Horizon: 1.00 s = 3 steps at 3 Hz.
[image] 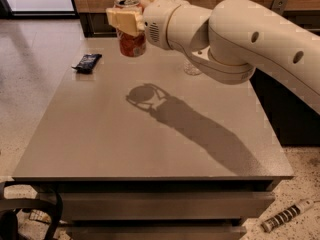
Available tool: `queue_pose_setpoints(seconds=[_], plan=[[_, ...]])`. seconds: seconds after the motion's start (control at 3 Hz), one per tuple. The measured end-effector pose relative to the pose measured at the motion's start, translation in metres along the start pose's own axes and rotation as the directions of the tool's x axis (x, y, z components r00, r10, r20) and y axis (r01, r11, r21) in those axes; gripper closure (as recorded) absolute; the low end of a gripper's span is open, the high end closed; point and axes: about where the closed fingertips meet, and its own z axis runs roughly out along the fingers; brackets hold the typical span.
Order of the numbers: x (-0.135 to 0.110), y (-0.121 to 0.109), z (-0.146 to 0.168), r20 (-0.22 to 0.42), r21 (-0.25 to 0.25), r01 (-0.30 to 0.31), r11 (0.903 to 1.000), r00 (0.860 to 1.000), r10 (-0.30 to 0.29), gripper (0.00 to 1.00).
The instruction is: Move coke can near rxbar blueberry
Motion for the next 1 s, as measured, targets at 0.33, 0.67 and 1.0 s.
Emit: queue_pose_setpoints(seconds=[0.33,0.67,1.0], plan=[[0.009,-0.022,0.026,0.044,0.008,-0.004,1.0000,0.999,0.003,1.00],[0.034,-0.042,0.044,0.049,0.005,-0.012,0.9999,0.999,0.012,1.00],[0.052,-0.047,0.064,0.026,-0.018,-0.017,0.9997,1.000,0.017,1.00]])
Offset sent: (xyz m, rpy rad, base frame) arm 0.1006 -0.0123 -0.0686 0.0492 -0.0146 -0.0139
